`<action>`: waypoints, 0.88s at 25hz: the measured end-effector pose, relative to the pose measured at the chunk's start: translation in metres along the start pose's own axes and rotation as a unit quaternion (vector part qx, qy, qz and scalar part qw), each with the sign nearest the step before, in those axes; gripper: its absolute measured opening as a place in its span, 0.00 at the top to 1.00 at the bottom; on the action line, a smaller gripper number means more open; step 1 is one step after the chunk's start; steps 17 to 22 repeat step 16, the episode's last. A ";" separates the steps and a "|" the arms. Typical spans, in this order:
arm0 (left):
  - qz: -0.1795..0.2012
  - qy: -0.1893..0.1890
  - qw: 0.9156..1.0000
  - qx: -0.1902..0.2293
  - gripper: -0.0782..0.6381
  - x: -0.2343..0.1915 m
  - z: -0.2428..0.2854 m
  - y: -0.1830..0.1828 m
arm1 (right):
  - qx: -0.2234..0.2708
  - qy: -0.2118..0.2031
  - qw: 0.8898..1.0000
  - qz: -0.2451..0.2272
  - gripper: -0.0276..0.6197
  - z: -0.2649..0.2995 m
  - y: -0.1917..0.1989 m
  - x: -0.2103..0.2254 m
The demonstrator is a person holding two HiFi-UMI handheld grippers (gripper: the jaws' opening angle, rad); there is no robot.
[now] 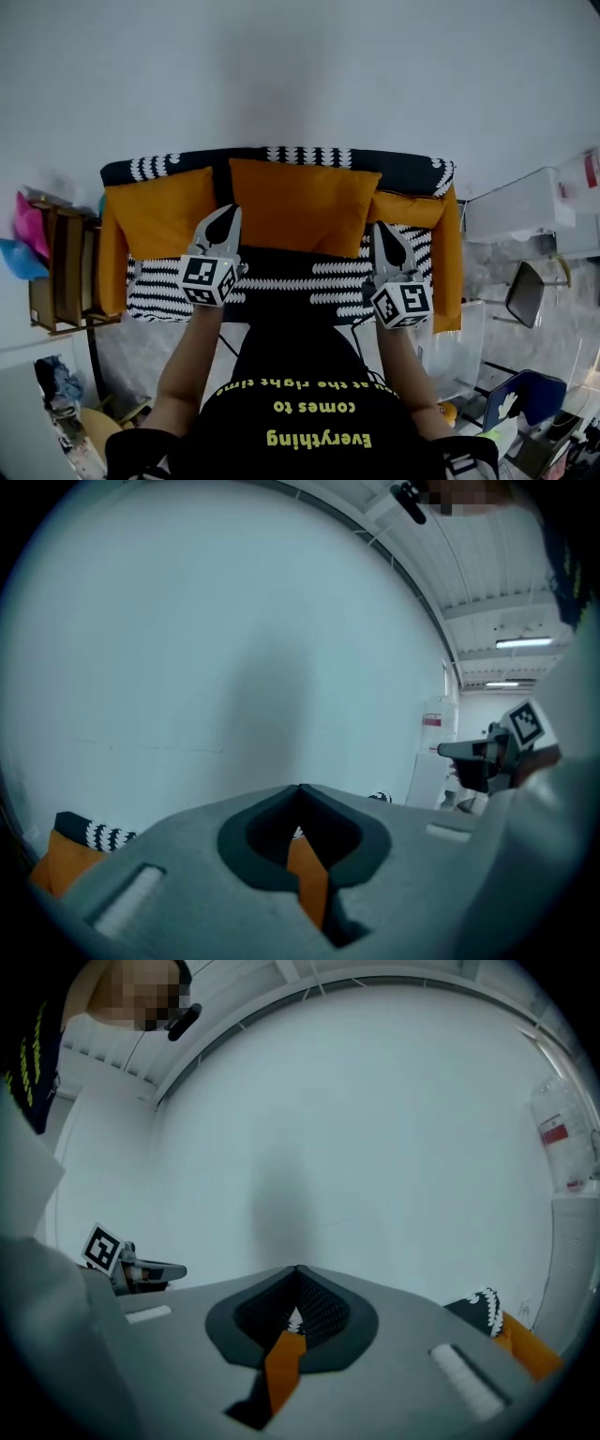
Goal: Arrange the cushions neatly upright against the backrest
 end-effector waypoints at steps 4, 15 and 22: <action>-0.013 0.027 0.999 0.013 0.89 0.008 -0.004 -0.008 | 0.017 -0.030 0.999 0.013 0.94 0.002 -0.011 -0.001; -0.006 0.022 0.999 0.047 0.89 0.027 -0.008 -0.025 | 0.032 -0.020 0.999 0.001 0.94 0.004 -0.030 0.000; -0.004 0.022 0.999 0.049 0.89 0.029 -0.008 -0.026 | 0.033 -0.019 0.999 0.001 0.94 0.004 -0.031 -0.001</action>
Point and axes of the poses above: the fingertips, and each gripper's own axes: z forward along the fingers, x to its right, y out of its underside, the point moved 9 cm from there along -z, backward along the fingers, and after that the axes turned 11 degrees about -z, right-handed, at the moved point
